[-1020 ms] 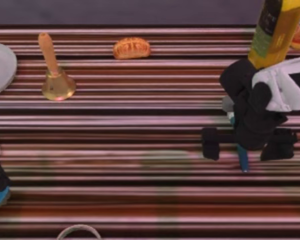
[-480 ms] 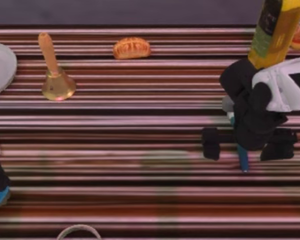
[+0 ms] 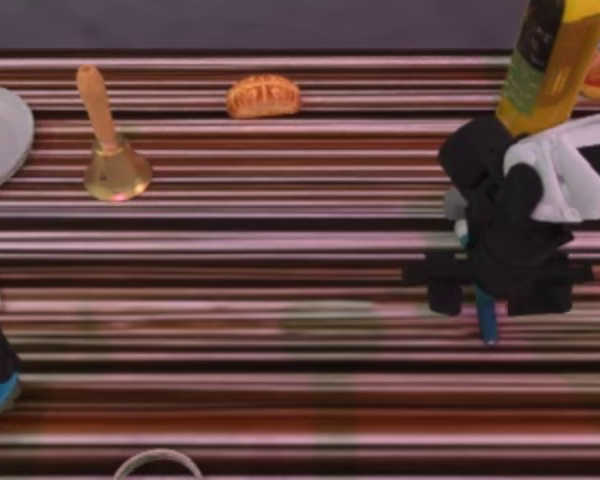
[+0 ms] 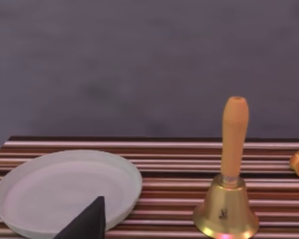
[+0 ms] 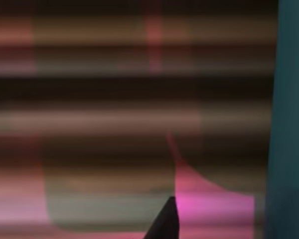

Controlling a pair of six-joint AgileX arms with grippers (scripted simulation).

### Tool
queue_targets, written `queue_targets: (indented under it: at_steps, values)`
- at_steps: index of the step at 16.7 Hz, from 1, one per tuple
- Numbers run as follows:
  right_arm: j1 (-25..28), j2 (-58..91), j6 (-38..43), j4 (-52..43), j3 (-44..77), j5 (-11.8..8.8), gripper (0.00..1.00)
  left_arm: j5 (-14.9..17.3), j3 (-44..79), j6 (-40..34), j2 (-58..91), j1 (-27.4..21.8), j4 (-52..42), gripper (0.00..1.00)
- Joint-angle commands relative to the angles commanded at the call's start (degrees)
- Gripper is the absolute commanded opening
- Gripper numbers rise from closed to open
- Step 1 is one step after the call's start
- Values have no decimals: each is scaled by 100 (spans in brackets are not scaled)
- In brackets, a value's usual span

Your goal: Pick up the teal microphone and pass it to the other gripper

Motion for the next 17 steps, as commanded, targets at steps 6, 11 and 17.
queue_targets:
  at_steps: [6, 11, 17]
  values:
    - [0, 0, 0, 0, 0, 0, 0, 0, 0, 0, 0, 0, 0, 100]
    - [34, -390, -142, -14, 101, 72, 0, 0, 0, 0, 0, 0, 0, 100]
    - [74, -740, -705, 1855, -344, -461, 0, 0, 0, 0, 0, 0, 0, 100]
